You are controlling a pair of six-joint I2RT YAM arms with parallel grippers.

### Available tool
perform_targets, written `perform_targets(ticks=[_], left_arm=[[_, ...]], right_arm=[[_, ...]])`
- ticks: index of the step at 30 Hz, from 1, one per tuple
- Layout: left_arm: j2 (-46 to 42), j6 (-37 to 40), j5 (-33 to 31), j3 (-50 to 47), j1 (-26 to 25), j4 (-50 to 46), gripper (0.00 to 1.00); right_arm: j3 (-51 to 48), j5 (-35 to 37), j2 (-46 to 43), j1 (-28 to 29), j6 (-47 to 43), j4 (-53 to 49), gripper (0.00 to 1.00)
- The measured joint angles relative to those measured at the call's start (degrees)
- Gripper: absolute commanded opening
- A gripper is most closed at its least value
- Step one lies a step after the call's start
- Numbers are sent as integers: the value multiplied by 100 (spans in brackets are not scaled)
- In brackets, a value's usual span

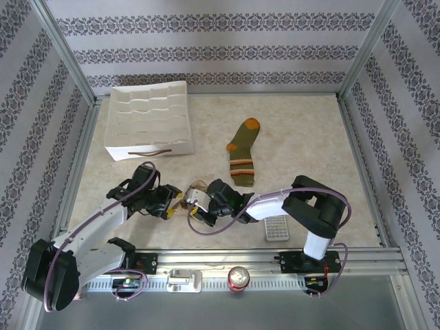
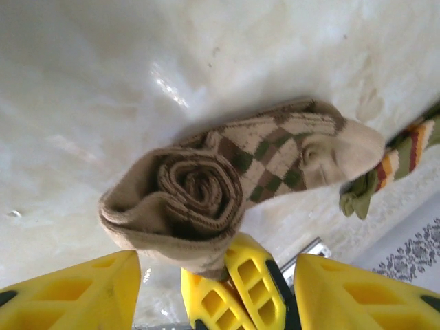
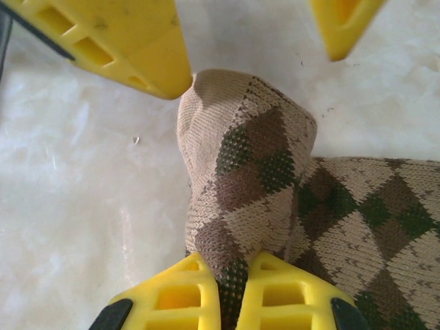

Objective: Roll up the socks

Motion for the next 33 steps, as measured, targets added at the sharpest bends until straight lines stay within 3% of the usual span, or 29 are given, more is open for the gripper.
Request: perform_targets(ticks=[15, 27, 33], left_arm=[[269, -247, -59, -396, -448, 793, 49], [1097, -170, -188, -350, -463, 1263, 52], [1338, -50, -227, -308, -485, 1434, 38]], right_arm=[[219, -1340, 367, -625, 664, 9, 0], [608, -2363, 778, -1054, 1075, -328, 0], [684, -2669, 898, -1193, 1213, -380, 0]])
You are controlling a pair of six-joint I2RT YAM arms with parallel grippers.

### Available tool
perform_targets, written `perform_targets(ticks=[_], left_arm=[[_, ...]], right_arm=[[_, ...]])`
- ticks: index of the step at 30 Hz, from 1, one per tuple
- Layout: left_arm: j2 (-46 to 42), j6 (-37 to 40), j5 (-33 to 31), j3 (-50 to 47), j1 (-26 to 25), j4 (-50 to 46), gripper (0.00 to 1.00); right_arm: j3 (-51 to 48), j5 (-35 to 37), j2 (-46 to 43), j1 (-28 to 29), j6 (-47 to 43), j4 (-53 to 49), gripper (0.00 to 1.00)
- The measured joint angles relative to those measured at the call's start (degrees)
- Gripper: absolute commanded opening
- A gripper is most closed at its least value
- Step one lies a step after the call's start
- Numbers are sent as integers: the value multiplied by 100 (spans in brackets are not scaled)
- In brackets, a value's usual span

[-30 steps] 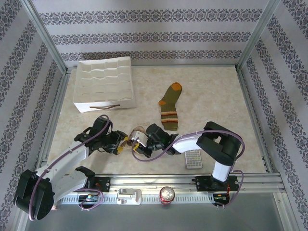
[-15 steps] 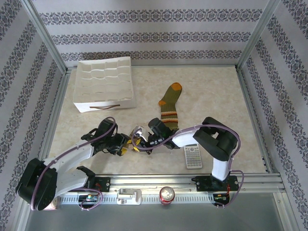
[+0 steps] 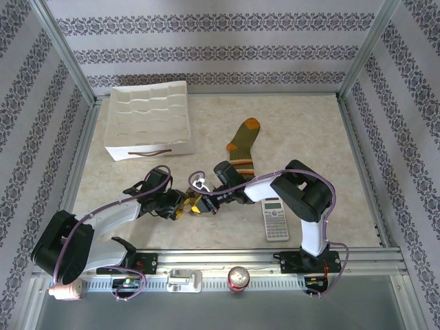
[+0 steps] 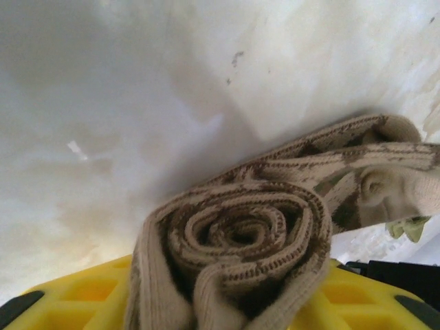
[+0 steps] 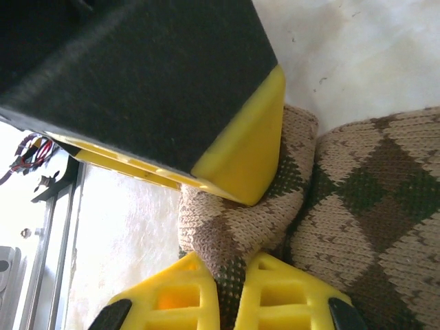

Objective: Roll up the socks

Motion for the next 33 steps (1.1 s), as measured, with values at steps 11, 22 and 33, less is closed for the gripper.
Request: perform_targets(ticks=[11, 22, 33], left_arm=[[299, 129, 199, 192, -50, 4, 0], [376, 46, 203, 363, -50, -321, 0], [404, 48, 177, 407, -50, -380, 0]], right_arm=[[-533, 1370, -973, 234, -682, -503, 52], [-901, 5235, -2079, 2146, -2317, -907, 60], [-28, 6048, -1038, 2361, -3042, -1062, 40]])
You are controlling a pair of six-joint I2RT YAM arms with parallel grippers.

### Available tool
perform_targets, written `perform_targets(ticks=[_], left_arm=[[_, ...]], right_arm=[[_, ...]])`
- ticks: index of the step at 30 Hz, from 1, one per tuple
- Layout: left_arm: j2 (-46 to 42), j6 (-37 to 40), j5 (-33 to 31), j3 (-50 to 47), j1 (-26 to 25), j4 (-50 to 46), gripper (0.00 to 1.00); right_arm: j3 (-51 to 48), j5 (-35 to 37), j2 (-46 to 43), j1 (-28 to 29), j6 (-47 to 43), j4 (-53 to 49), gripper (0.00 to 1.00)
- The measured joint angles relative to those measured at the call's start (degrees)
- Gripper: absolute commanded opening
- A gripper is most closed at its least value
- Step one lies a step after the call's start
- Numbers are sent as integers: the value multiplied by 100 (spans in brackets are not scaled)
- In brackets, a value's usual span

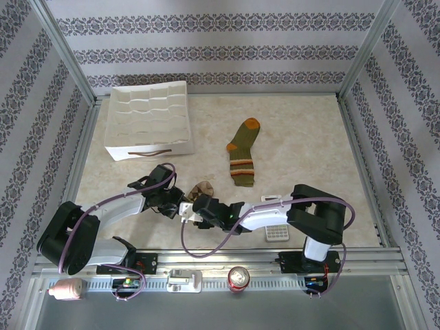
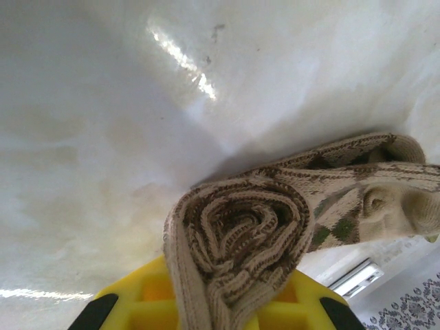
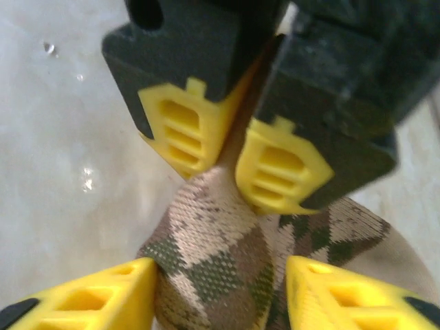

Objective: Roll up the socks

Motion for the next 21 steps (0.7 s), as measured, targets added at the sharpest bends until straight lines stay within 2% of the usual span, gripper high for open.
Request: perform_targets(ticks=[2, 5, 6, 7, 8, 12, 14, 16, 21], left_arm=[[-11, 0, -44, 0, 0, 0, 0], [-26, 0, -125, 9, 0, -2, 0], [-33, 0, -155, 13, 0, -2, 4], [-44, 0, -201, 13, 0, -2, 9], [-55, 0, -232, 13, 0, -2, 16], [-153, -17, -282, 15, -2, -114, 54], [-282, -26, -284, 20, 0, -343, 67], [-466, -46, -328, 31, 0, -555, 73], [-911, -55, -452, 142, 4, -901, 74]], right_arm=[[85, 13, 114, 13, 4, -39, 33], [105, 85, 173, 17, 131, -17, 11], [105, 109, 173, 15, 153, -9, 2], [105, 116, 170, 15, 179, -4, 0], [103, 114, 166, 15, 223, 7, 0], [31, 2, 136, -20, 356, 122, 0], [-74, -177, 59, -98, 514, 205, 0], [-199, -444, -22, -229, 721, 295, 0], [-540, -1152, -157, -575, 1303, 706, 0]])
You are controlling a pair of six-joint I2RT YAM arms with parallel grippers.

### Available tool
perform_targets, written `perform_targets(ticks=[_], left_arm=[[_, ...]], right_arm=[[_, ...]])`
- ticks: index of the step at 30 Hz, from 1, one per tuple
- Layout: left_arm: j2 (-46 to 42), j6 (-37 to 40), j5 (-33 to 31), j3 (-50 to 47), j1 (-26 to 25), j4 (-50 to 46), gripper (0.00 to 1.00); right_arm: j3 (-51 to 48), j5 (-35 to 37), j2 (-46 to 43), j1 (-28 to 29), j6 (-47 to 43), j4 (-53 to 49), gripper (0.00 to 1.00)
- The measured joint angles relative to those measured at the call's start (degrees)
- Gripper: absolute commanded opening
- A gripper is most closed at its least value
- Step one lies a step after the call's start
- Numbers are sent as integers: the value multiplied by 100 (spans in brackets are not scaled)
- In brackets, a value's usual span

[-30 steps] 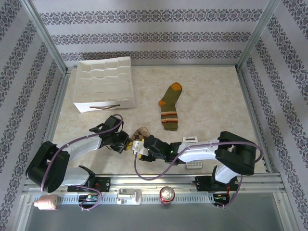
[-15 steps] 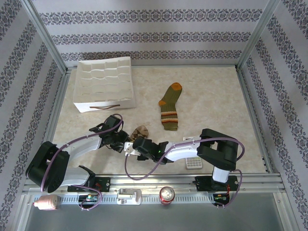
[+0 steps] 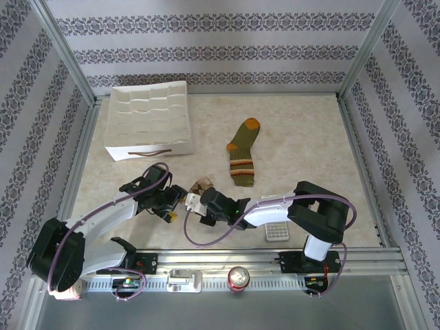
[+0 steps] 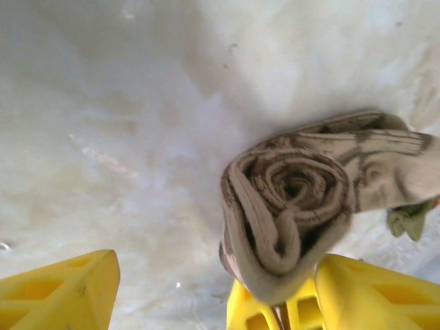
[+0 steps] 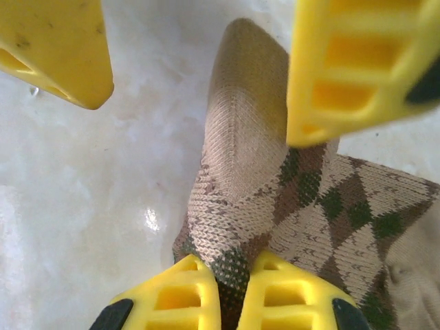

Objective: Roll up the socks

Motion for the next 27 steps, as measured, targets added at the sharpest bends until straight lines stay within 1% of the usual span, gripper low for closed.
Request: perform_targets(ticks=[5, 12, 17, 20, 27], left_arm=[[-162, 81, 2, 92, 0, -46, 69], [-136, 234, 44, 92, -4, 22, 59], [184, 341, 48, 92, -44, 260, 55], [463, 411, 66, 92, -76, 468, 55], [1008, 599, 66, 212, -76, 938, 54]], right_arm=[[-326, -793, -31, -389, 505, 570, 0], [-564, -1773, 90, -863, 1071, 1161, 0], [-520, -2188, 197, -1075, 1401, 1202, 0], [-496, -2428, 269, -1185, 1609, 1217, 0], [-483, -2688, 389, -1296, 1974, 1355, 0]])
